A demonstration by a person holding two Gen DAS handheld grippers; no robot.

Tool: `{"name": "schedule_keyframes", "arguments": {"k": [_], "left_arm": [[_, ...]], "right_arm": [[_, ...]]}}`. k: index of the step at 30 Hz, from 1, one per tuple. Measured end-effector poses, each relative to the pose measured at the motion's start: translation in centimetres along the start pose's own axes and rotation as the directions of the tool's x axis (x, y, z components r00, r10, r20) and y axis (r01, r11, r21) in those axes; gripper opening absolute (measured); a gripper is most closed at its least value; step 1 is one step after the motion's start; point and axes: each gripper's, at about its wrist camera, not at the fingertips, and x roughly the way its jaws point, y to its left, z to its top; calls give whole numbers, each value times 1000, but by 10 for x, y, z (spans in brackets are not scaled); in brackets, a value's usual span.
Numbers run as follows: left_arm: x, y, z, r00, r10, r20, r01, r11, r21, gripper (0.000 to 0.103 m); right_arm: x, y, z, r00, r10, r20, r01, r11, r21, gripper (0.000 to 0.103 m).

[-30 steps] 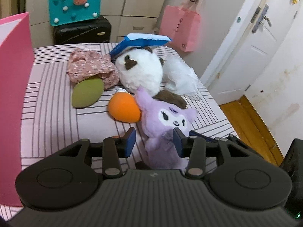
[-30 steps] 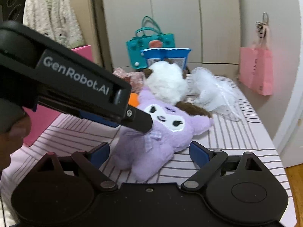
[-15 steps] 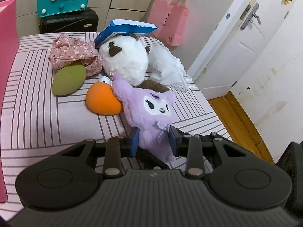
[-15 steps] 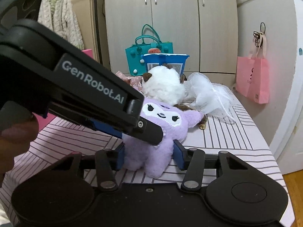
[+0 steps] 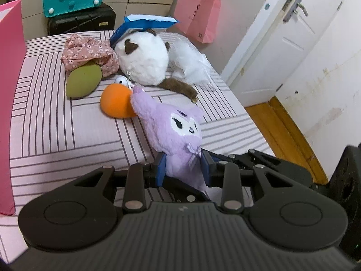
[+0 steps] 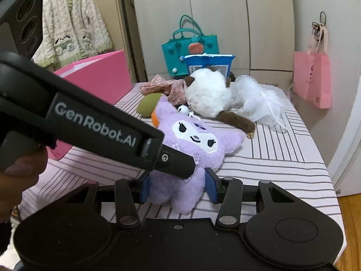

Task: Organize soft objects
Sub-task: 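Lift the purple bunny with the left tool and carry it over the box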

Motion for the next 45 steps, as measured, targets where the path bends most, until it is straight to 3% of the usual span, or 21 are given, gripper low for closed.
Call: {"name": "schedule_keyframes", "arguments": {"k": [7, 24, 32, 39, 45], "left_arm": [[-9, -1, -2, 995, -35, -90, 32, 999, -36, 31], [-62, -2, -29, 985, -46, -169, 35, 997, -66, 31], [-101, 3, -45, 982, -30, -184, 15, 996, -87, 31], [-135, 10, -56, 984, -12, -179, -5, 996, -95, 31], [-160, 16, -63, 984, 5, -177, -25, 994, -111, 32]], "right_arm": [[-14, 8, 6, 995, 30, -99, -33, 999, -26, 53], [-56, 49, 7, 966, 150, -212, -179, 975, -129, 53], [-71, 74, 13, 933, 244, -263, -287, 948, -139, 53], [-84, 102, 20, 918, 285, -277, -342, 921, -188, 53], [-90, 122, 28, 891, 330, -312, -402, 892, -205, 54]]}}
